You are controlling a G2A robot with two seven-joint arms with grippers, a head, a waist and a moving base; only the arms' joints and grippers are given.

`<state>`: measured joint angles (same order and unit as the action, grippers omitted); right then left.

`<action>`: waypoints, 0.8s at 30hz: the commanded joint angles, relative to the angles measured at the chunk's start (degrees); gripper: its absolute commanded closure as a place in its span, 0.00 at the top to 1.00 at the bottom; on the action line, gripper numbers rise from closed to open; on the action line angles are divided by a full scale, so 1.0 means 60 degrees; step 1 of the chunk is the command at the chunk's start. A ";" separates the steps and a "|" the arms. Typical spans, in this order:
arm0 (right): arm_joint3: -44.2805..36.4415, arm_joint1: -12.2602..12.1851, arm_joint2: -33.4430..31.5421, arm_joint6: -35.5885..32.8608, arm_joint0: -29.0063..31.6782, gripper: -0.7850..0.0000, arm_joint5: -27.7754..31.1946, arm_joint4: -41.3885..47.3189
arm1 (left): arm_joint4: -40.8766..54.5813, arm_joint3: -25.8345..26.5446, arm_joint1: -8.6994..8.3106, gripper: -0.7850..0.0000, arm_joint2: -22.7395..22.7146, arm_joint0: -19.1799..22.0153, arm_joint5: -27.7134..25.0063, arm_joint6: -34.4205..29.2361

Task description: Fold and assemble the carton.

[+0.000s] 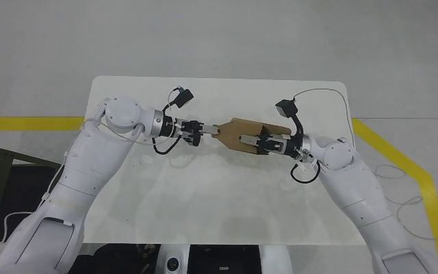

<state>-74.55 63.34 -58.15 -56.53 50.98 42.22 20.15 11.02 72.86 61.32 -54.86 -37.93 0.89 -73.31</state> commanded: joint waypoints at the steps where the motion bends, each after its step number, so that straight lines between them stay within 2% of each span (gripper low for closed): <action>1: -0.0040 0.0017 0.0054 -0.0041 -0.0004 0.00 0.0011 0.0101 | 0.0034 -0.0032 0.0018 1.00 0.0049 0.0023 -0.0021 0.0004; 24: 0.0064 0.0284 0.0580 -0.0247 -0.0184 0.00 0.0139 0.1318 | 0.0799 -0.0377 0.0161 1.00 0.0284 0.0054 -0.0355 -0.0118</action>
<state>-74.27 64.99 -54.74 -57.92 49.92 43.00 27.88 15.09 70.85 62.21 -53.16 -37.56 -0.85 -74.01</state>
